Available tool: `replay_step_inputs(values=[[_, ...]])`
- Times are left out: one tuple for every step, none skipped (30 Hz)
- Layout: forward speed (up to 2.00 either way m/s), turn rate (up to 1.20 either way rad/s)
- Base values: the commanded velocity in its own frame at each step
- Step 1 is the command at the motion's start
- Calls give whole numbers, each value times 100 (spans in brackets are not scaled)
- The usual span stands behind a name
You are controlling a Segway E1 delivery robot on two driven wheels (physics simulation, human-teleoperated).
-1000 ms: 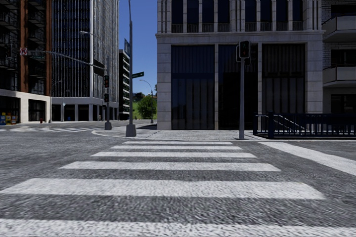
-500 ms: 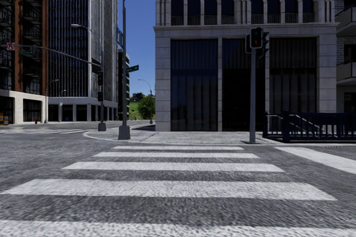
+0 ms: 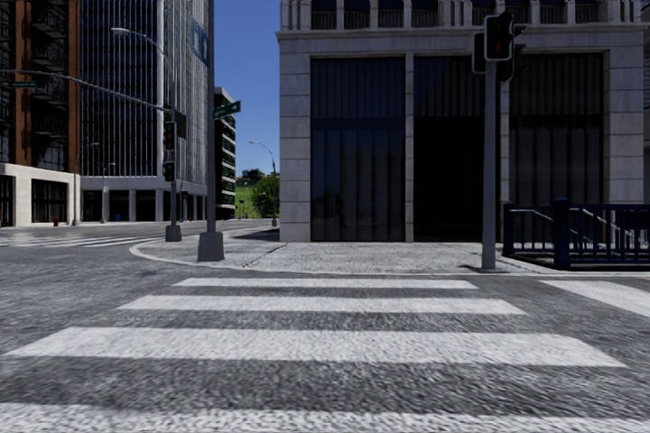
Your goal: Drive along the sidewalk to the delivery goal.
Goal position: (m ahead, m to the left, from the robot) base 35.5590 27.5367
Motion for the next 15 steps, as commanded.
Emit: replay_step_inputs(values=[[200,0],[200,0],[200,0],[200,0],[200,0],[200,0],[200,0],[200,0],[200,0],[200,0],[200,0],[200,0],[200,0],[200,0],[200,0]])
